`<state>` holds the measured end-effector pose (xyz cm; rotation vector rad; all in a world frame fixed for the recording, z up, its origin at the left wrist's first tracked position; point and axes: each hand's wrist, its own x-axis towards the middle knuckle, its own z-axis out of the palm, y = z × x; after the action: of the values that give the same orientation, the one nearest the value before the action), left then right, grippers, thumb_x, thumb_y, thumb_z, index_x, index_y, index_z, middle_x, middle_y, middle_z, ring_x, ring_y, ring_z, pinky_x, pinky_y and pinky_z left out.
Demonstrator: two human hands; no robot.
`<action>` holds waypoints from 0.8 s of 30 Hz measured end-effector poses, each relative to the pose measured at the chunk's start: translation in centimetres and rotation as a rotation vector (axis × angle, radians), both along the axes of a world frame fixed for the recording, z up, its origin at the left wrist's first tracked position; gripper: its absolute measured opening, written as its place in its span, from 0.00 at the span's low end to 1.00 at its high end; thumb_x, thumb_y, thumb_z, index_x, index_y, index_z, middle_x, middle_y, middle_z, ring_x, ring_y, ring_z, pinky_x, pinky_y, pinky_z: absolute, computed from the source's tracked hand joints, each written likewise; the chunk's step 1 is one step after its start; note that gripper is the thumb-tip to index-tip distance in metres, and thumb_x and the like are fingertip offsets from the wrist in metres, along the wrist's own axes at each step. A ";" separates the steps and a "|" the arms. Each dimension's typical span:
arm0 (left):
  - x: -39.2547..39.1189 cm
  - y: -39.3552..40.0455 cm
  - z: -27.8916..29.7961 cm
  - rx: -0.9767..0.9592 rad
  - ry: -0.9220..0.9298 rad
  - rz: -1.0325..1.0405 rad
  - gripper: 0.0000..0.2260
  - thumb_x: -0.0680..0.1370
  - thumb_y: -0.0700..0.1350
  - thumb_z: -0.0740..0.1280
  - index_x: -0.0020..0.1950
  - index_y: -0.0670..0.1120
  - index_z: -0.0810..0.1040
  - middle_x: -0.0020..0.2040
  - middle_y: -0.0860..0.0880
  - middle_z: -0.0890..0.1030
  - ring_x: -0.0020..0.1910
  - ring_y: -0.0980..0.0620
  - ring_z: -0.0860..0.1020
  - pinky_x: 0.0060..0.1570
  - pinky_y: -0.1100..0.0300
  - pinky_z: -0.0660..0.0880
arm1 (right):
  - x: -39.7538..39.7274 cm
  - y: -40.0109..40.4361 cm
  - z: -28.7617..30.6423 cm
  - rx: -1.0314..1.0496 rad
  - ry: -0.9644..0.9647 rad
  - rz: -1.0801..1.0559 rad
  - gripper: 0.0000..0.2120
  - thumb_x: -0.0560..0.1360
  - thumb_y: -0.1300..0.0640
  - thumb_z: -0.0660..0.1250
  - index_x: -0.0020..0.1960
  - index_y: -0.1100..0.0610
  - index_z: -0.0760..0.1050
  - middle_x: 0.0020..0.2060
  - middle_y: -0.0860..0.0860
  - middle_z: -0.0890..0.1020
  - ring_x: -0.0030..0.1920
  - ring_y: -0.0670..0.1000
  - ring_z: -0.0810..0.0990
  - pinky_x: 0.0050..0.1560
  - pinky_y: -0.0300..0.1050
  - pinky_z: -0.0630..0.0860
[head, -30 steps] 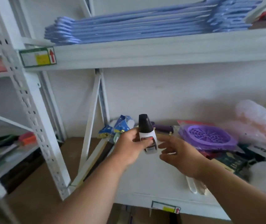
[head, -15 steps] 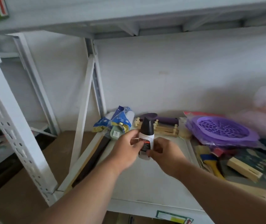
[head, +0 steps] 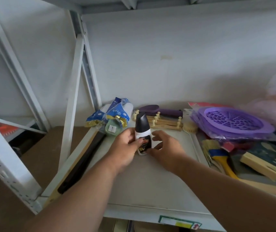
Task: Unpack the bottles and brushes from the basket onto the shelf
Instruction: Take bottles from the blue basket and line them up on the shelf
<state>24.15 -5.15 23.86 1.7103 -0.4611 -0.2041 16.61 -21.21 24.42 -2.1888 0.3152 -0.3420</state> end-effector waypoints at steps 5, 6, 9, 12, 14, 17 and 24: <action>0.6 0.5 0.0 0.081 -0.072 -0.030 0.21 0.85 0.33 0.69 0.58 0.62 0.82 0.55 0.59 0.89 0.57 0.63 0.86 0.63 0.62 0.80 | 1.2 0.7 -0.8 -0.058 -0.035 0.006 0.11 0.71 0.55 0.75 0.50 0.43 0.78 0.37 0.42 0.82 0.35 0.41 0.78 0.32 0.31 0.69; 0.7 0.7 0.0 0.111 -0.109 -0.023 0.21 0.84 0.34 0.70 0.58 0.63 0.81 0.56 0.58 0.89 0.57 0.63 0.86 0.64 0.60 0.80 | 1.3 0.8 -1.0 -0.056 -0.035 -0.004 0.11 0.72 0.54 0.75 0.49 0.43 0.78 0.36 0.42 0.81 0.35 0.40 0.77 0.33 0.35 0.70; 0.9 1.2 -0.3 0.183 -0.156 -0.014 0.21 0.83 0.33 0.70 0.59 0.62 0.81 0.56 0.54 0.89 0.56 0.63 0.86 0.64 0.58 0.80 | 1.6 0.7 -1.4 -0.061 -0.029 -0.006 0.12 0.72 0.53 0.77 0.51 0.42 0.78 0.38 0.41 0.81 0.38 0.41 0.78 0.35 0.37 0.70; 0.8 1.6 -0.5 0.223 -0.167 0.013 0.19 0.84 0.34 0.71 0.63 0.59 0.82 0.59 0.54 0.89 0.60 0.61 0.85 0.65 0.58 0.78 | 1.9 0.8 -1.5 -0.064 -0.030 0.018 0.13 0.72 0.51 0.77 0.52 0.40 0.78 0.40 0.40 0.82 0.40 0.42 0.79 0.36 0.36 0.70; 0.6 1.9 -0.4 0.251 -0.169 0.026 0.18 0.83 0.35 0.71 0.69 0.54 0.82 0.61 0.52 0.88 0.62 0.59 0.84 0.68 0.56 0.77 | 1.6 1.0 -1.4 -0.071 -0.024 0.020 0.16 0.72 0.52 0.78 0.57 0.42 0.79 0.44 0.41 0.83 0.41 0.44 0.80 0.38 0.37 0.73; -0.1 2.9 -0.1 0.281 -0.164 0.009 0.22 0.83 0.38 0.74 0.75 0.53 0.78 0.67 0.53 0.85 0.67 0.59 0.81 0.74 0.54 0.76 | 0.1 1.2 -0.6 -0.068 -0.017 -0.011 0.30 0.72 0.55 0.79 0.71 0.48 0.74 0.57 0.46 0.81 0.46 0.48 0.83 0.49 0.46 0.82; -7.4 8.9 1.1 0.332 -0.369 0.056 0.18 0.79 0.52 0.72 0.67 0.63 0.76 0.62 0.65 0.79 0.62 0.63 0.79 0.61 0.67 0.75 | -14.0 3.2 1.9 -0.400 -0.280 0.272 0.26 0.77 0.57 0.71 0.71 0.42 0.70 0.54 0.37 0.79 0.50 0.38 0.81 0.49 0.27 0.78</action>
<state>16.72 3.74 25.00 2.0951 -0.6782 0.0851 2.63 -17.99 26.32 -2.4916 -0.2247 -0.5893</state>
